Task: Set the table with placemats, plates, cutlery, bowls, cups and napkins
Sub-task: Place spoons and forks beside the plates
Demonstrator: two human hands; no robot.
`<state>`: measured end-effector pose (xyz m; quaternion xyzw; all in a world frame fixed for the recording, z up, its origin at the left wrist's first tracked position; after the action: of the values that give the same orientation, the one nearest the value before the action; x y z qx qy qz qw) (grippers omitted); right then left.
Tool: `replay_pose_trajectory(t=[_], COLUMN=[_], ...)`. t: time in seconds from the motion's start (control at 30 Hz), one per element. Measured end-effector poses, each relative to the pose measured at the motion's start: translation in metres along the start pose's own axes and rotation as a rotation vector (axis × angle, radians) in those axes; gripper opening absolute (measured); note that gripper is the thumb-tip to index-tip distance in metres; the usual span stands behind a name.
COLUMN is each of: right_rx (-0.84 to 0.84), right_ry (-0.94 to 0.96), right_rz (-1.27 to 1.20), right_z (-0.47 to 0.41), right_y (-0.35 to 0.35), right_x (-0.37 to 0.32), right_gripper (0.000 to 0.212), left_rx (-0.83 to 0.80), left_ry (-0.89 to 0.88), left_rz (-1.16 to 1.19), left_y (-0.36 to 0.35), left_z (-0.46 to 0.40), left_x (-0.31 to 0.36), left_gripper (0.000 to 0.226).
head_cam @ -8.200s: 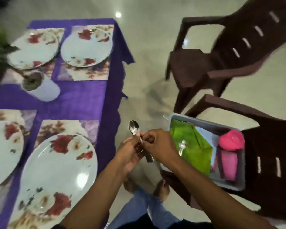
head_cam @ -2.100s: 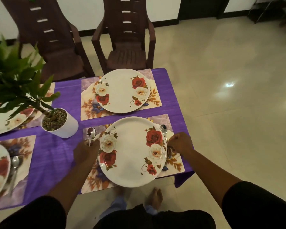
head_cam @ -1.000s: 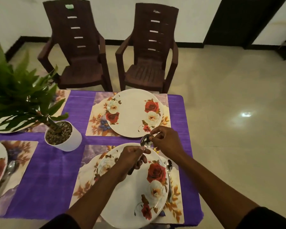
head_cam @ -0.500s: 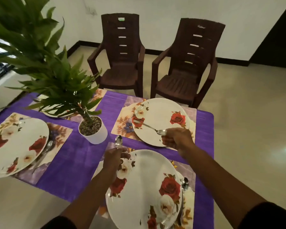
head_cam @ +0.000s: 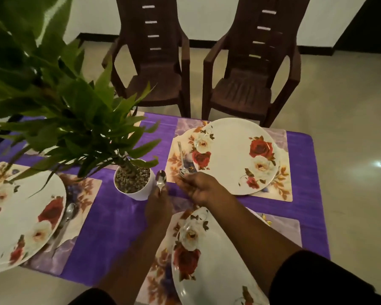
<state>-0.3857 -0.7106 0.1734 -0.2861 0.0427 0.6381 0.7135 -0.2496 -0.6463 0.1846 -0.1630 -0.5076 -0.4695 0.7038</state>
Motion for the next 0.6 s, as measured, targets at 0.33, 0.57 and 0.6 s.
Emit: replay_pose_trajectory(t=[0.33,0.57,0.6], right_rx=[0.181,0.276,0.305], right_ry=[0.102,0.227,0.240], right_rz=[-0.185,-0.285,-0.267], right_z=[-0.061,-0.081,-0.080], right_y=[-0.022,-0.024,-0.023], right_x=[0.001,-0.011,-0.011], right_gripper=[0.037,0.017,0.015], left_rx=[-0.056,-0.059,-0.065], left_ry=[0.060,-0.058,-0.046], left_rz=[0.125,0.111,0.123], left_y=[-0.001,-0.001,-0.002], left_z=[-0.022,-0.036,-0.037], left_x=[-0.026,-0.020,-0.022], left_gripper=[0.032,0.038,0.038])
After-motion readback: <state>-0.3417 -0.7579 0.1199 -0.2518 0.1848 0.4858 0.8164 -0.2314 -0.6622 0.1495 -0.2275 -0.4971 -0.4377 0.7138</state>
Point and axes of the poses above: each hand's wrist, its own z-axis away from the middle knuckle, its own y-axis out of the back of the hand, x = y × z, the point moved 10 cm from there along -z, towards the middle knuckle, and after that the axes turned 12 degrees about z, right-handed, at the moved point
